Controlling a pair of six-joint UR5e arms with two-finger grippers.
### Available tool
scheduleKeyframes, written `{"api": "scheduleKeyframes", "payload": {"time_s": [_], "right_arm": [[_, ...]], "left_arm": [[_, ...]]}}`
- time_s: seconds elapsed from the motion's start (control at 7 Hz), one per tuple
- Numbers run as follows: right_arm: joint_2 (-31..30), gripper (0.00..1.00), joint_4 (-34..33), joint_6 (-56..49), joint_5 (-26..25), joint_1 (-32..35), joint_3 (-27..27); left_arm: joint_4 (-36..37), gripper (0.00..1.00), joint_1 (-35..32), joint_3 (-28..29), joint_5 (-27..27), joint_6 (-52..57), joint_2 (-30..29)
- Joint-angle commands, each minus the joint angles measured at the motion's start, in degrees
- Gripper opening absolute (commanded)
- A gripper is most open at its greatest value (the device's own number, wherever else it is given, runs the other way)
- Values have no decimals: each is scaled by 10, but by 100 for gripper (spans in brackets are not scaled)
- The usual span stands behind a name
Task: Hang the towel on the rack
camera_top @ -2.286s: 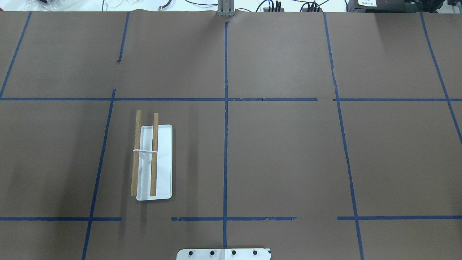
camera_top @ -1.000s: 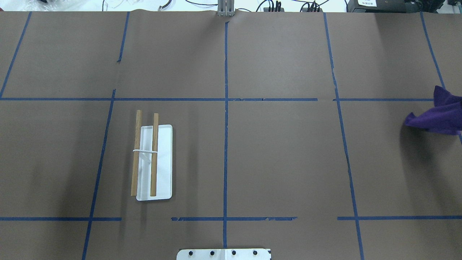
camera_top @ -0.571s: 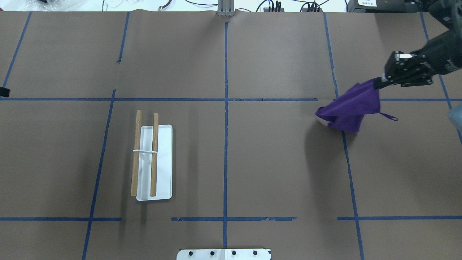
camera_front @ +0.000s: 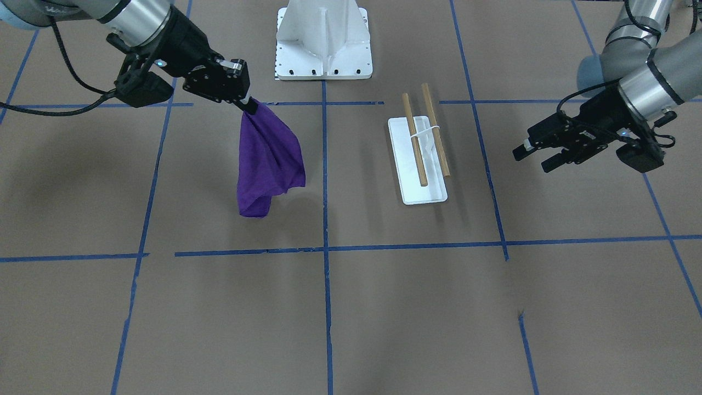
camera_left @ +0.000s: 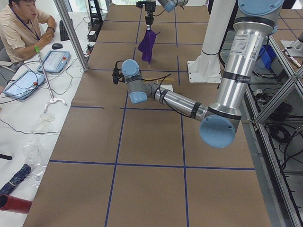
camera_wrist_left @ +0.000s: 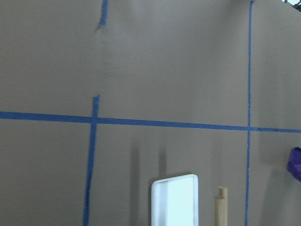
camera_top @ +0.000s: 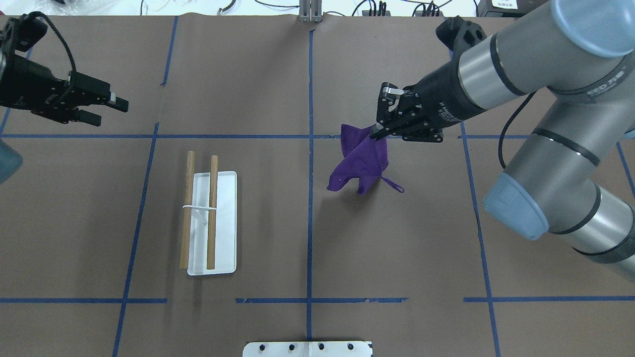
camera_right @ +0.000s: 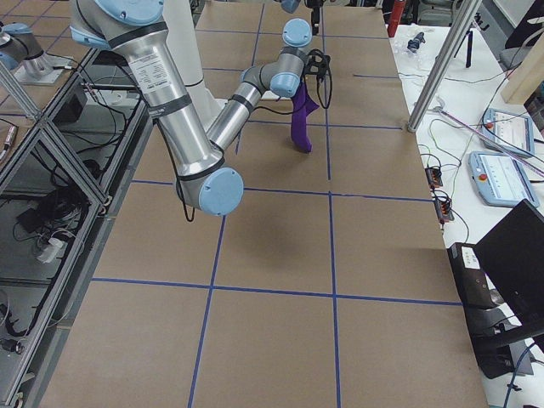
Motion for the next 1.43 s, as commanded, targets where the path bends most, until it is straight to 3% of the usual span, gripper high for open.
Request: {"api": "scheduleKeyframes", "payload": {"time_s": [0.0, 0.29, 0.57, 0.71, 1.29], "right_arm": [[25, 0, 0, 20, -46, -37, -1], [57, 0, -3, 47, -114, -73, -5], [80, 0, -3, 49, -124, -74, -11], [97, 0, -4, 36, -130, -75, -18], [95, 0, -5, -194, -129, -85, -17]], "left_arm": [[-22, 100, 57, 12, 55, -149, -70], [-23, 100, 105, 15, 56, -393, -141], [-23, 100, 136, 12, 101, -541, -196], [-21, 100, 150, 14, 123, -561, -210], [-15, 97, 160, 20, 127, -595, -216]]}}
